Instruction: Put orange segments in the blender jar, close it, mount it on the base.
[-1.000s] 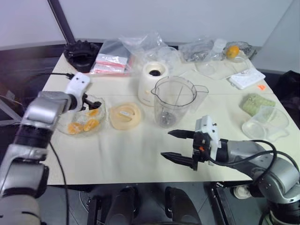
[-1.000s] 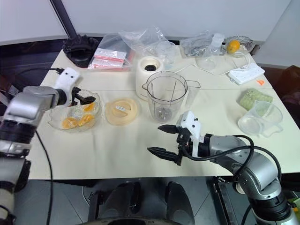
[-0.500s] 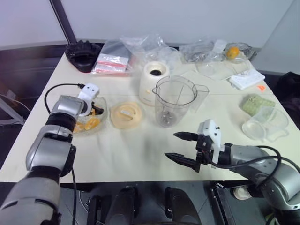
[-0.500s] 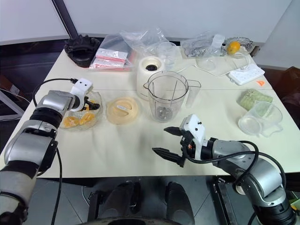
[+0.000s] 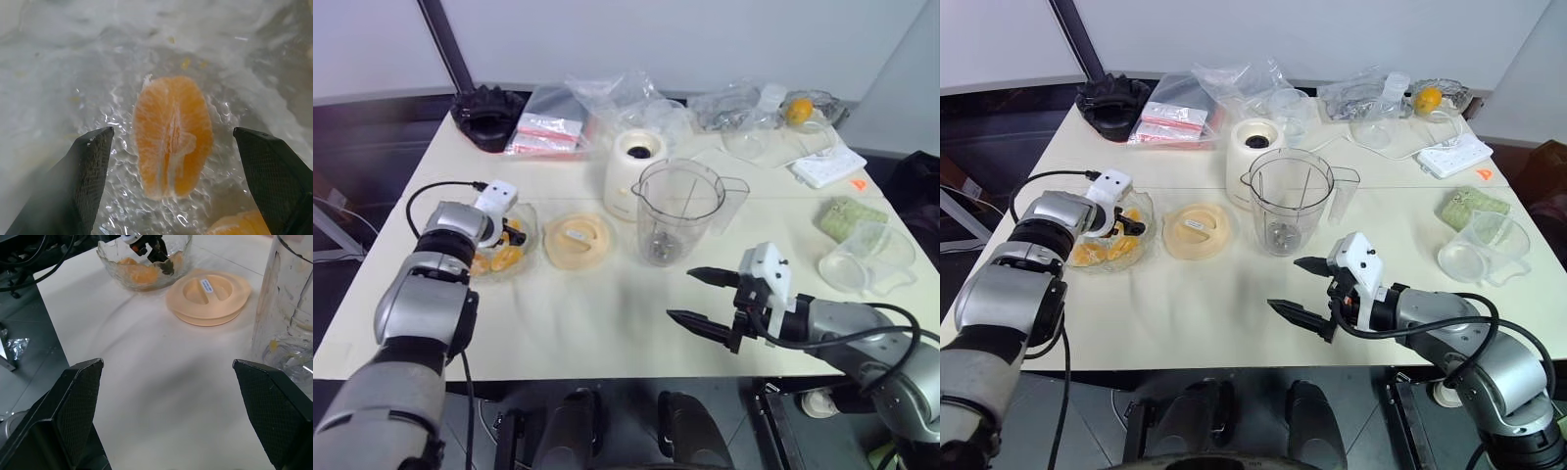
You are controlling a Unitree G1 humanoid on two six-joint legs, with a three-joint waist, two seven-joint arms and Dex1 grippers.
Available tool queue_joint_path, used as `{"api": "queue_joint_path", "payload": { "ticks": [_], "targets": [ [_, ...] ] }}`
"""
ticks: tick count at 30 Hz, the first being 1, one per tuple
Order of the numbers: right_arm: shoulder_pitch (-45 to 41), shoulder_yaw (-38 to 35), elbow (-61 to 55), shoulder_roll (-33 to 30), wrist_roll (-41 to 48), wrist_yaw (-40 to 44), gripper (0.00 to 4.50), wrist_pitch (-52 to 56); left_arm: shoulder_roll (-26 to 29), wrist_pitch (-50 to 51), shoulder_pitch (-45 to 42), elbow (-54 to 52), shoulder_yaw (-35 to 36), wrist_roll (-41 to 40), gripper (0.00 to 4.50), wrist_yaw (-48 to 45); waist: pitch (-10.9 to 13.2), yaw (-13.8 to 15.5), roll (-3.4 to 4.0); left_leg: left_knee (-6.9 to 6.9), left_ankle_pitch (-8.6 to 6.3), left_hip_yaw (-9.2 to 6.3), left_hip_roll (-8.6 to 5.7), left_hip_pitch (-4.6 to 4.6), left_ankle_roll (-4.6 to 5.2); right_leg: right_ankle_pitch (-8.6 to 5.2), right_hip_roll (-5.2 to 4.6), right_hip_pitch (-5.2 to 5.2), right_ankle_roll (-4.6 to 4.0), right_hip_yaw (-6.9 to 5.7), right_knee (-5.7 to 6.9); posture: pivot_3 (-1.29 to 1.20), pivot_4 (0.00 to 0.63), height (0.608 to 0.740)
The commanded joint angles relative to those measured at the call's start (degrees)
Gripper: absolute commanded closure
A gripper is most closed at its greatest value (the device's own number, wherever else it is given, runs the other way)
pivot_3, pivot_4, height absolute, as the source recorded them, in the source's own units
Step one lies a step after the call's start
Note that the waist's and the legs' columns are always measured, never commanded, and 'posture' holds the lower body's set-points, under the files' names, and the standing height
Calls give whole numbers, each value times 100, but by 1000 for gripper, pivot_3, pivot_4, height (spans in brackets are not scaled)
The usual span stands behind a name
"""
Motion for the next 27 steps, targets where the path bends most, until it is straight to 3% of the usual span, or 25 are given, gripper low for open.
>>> {"api": "queue_joint_path", "payload": {
  "ticks": [1, 4, 7, 18, 27],
  "targets": [
    [-123, -41, -192, 12, 63, -66, 55, -68, -131, -42, -20, 156, 58, 90, 395, -36, -1, 0, 1, 0, 0, 0, 0, 0, 0, 0, 0, 0, 0, 0, 0, 0, 150, 740],
    [-143, -11, -217, 32, 74, -122, 0, -44, -176, -128, 1, 222, 148, 125, 1188, 45, -3, 10, 1, 0, 0, 0, -1, 1, 0, 0, -1, 1, 1, 0, 0, 0, 150, 740],
    [-137, -9, -238, 26, 103, -162, 0, -24, -208, -181, 11, 273, 206, 151, 2697, 112, -4, 8, 0, 0, 0, 0, -1, 4, 0, 0, -2, 4, 0, 0, 0, 0, 150, 740],
    [-166, 27, -166, 1, 118, -163, 0, -33, 130, 10, -176, 10, 322, 206, 2697, -3, -3, -19, -2, 0, 0, -1, 1, 8, 0, -3, 0, 5, -6, -1, 5, 0, 150, 740],
    [-104, 8, 19, 8, 31, -38, 0, -162, 1057, 944, -173, -1732, 425, -168, 2697, -1671, 5, -6, -15, -5, -1, 1, 2, -10, 0, -5, -1, -13, -10, -1, 1, 0, 150, 740]
  ]
}}
